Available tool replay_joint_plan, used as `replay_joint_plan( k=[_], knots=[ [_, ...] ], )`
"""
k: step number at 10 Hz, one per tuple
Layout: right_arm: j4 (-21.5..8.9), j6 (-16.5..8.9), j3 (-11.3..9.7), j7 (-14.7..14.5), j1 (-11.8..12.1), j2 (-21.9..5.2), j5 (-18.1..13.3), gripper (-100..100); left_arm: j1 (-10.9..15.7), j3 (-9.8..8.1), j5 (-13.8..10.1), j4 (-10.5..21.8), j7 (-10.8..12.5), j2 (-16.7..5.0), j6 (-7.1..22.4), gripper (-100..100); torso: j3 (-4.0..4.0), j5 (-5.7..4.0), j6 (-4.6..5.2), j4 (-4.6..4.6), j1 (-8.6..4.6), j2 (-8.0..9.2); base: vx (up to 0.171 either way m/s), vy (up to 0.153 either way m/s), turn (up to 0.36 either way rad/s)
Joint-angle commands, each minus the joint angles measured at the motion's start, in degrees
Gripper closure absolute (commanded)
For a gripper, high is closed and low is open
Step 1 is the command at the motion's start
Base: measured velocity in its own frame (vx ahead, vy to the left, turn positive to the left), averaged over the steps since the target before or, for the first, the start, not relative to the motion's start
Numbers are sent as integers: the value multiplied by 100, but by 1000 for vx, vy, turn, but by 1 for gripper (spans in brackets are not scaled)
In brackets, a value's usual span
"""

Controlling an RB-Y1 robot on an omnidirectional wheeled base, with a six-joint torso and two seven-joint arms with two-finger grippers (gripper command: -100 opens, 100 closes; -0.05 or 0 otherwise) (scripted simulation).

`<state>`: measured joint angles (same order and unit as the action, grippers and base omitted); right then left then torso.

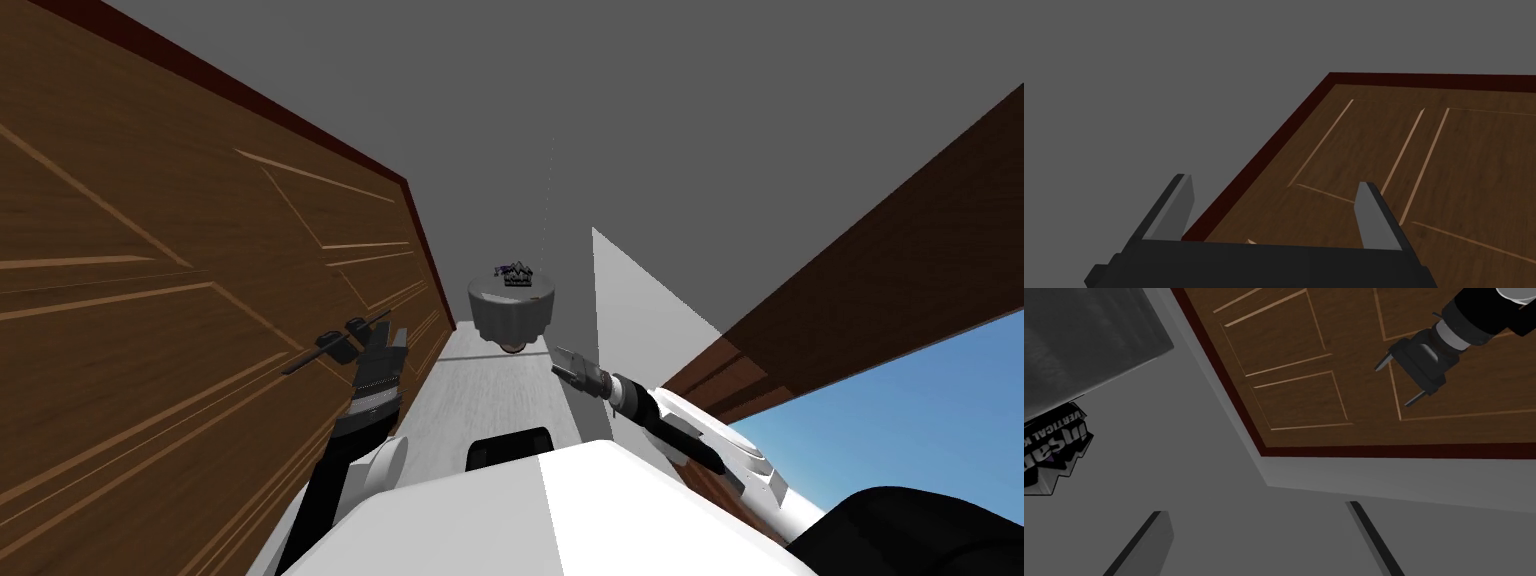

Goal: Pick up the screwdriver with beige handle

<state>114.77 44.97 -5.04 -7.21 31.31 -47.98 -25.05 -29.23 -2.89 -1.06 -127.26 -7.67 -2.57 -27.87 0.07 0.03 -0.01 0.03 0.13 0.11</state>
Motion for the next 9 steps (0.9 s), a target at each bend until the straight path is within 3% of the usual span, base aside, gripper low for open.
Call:
replay_joint_plan(
  k=[1,4,6,9],
  knots=[
    [-116,76,-43,-11,-19,-258,-71,-100,0,0,0,0,0,0,0,0,0,0,0,0,0,0,-38,47,40],
    [-477,287,-173,-51,14,-815,-340,-100,-1,0,0,0,0,0,0,0,0,2,2,1,5,0,-35,65,70],
    [-477,287,-173,-51,14,-1032,-340,-100,-1,0,0,0,0,0,0,0,-2,2,2,0,6,-4,-11,47,20],
    [-886,459,-306,-105,28,-1572,-577,-100,-1,0,0,0,0,0,0,0,-8,1,1,-2,1,-14,3,56,90]
  ],
)
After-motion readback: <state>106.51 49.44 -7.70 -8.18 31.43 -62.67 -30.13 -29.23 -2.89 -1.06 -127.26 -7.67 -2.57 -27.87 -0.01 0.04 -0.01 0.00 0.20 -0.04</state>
